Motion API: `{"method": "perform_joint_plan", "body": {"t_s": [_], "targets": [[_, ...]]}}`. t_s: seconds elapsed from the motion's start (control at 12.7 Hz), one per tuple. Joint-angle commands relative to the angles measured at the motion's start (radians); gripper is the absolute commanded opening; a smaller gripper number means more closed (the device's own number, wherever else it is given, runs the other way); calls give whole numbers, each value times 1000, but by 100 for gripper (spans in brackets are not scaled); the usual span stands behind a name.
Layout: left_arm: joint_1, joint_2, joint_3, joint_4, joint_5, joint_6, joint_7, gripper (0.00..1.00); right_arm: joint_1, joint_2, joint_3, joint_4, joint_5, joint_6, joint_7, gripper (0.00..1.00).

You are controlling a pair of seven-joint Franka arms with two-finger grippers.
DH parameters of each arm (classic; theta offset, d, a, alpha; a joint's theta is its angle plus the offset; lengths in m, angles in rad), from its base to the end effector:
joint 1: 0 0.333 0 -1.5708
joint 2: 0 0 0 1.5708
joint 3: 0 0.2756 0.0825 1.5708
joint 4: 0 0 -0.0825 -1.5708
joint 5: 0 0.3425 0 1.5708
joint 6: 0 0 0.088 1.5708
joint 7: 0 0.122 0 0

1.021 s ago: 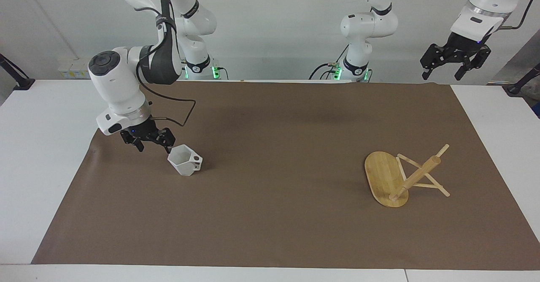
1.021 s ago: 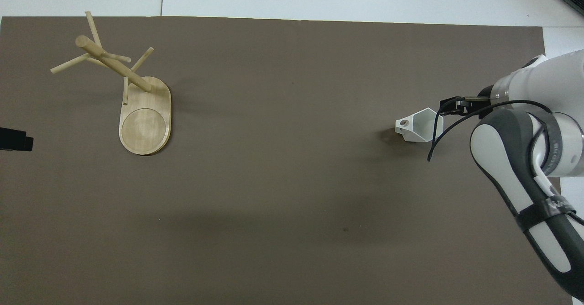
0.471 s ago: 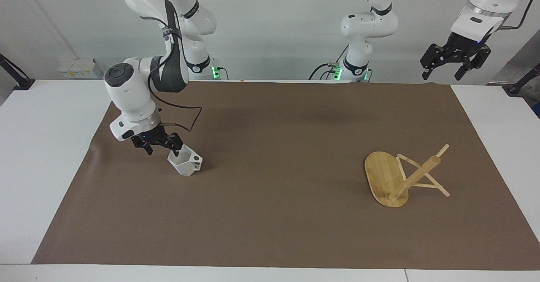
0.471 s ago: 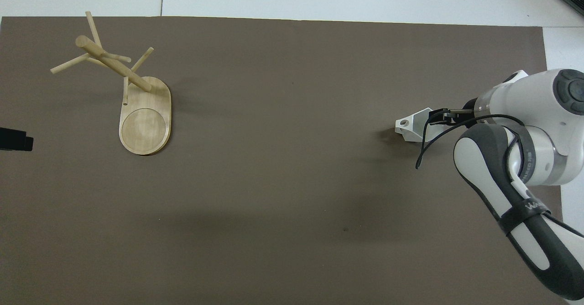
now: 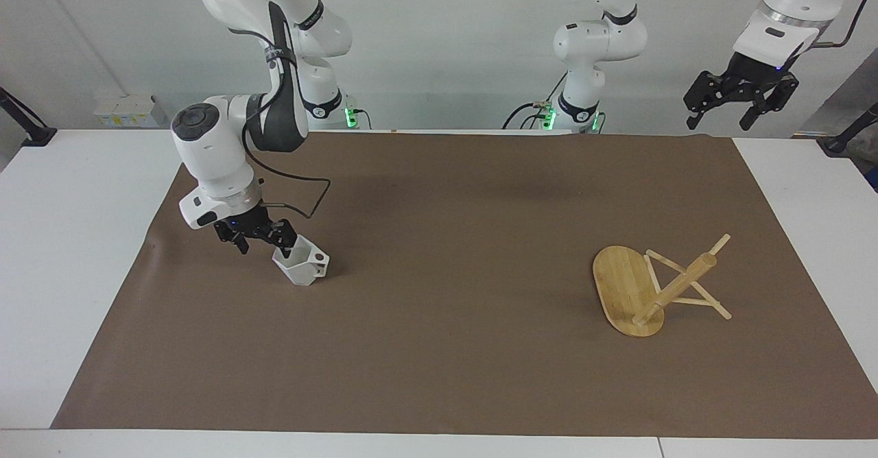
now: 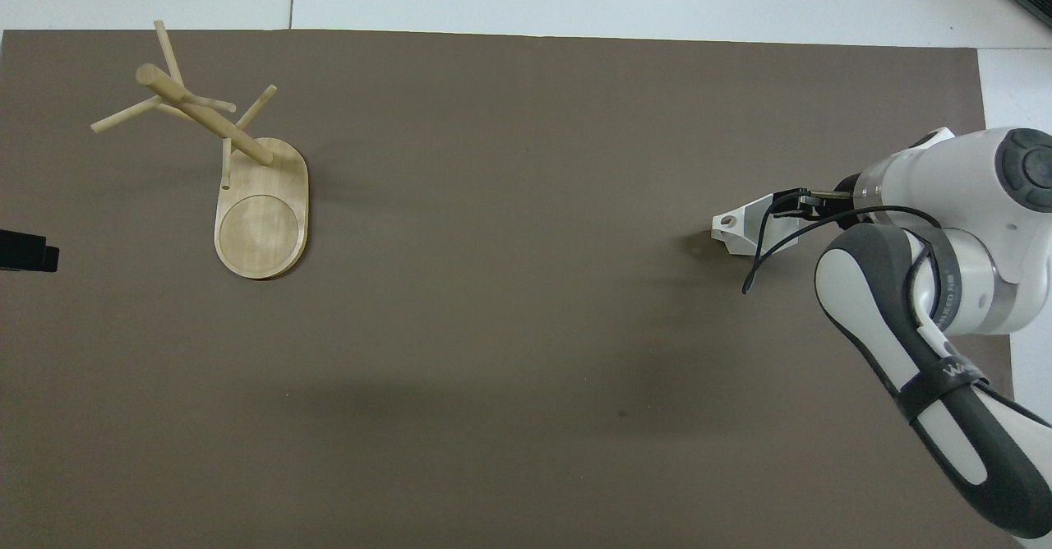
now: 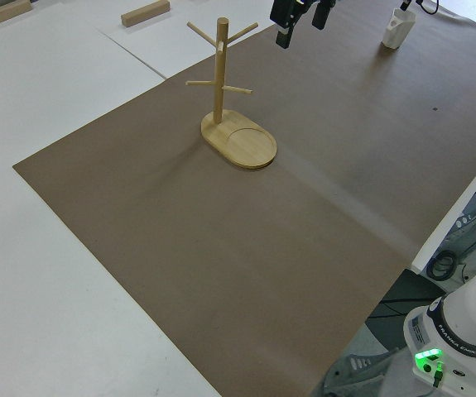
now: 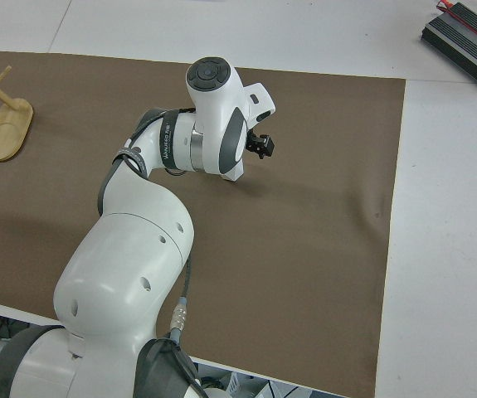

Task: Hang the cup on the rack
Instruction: 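Grasp the white cup's rim with the right gripper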

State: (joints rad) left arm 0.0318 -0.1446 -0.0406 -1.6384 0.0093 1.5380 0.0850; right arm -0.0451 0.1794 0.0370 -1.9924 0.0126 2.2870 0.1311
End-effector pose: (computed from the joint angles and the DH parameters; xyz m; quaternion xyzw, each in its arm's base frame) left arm 0.4704 -0.0044 0.6082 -0.9986 0.0465 -0.0217 0.0084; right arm 0.5609 -0.0046 0.3528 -0.9956 0.0738 -0.0570 0.0118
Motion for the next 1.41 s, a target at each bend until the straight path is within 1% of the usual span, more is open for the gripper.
{"method": "perform_joint_plan", "body": {"t_s": [0.0, 0.39, 0.47, 0.63, 0.86, 0.94, 1.1, 1.26, 1.33], "targets": [[7, -20, -2, -17, 6, 1, -4, 100, -6, 11, 6, -23, 12, 42, 4, 100], [7, -20, -2, -17, 6, 4, -2, 100, -4, 26, 12, -25, 12, 43, 8, 100], [7, -20, -2, -17, 6, 5, -2, 100, -4, 28, 12, -25, 12, 43, 8, 97], [7, -20, -4, -17, 6, 5, -2, 100, -4, 28, 14, -22, 12, 42, 5, 75], [7, -20, -4, -17, 6, 5, -4, 100, -4, 32, 23, -10, 12, 37, -8, 35], [7, -20, -4, -17, 6, 5, -2, 100, -4, 32, 29, -8, 12, 36, -8, 26], [7, -20, -4, -17, 6, 5, -2, 100, -4, 32, 29, -6, 12, 34, -8, 12], [7, -20, -4, -17, 6, 2, -2, 100, -4, 32, 29, -6, 12, 32, -8, 2], [7, -20, -4, -17, 6, 4, -2, 100, -4, 32, 29, -6, 13, 31, -7, 0]]}}
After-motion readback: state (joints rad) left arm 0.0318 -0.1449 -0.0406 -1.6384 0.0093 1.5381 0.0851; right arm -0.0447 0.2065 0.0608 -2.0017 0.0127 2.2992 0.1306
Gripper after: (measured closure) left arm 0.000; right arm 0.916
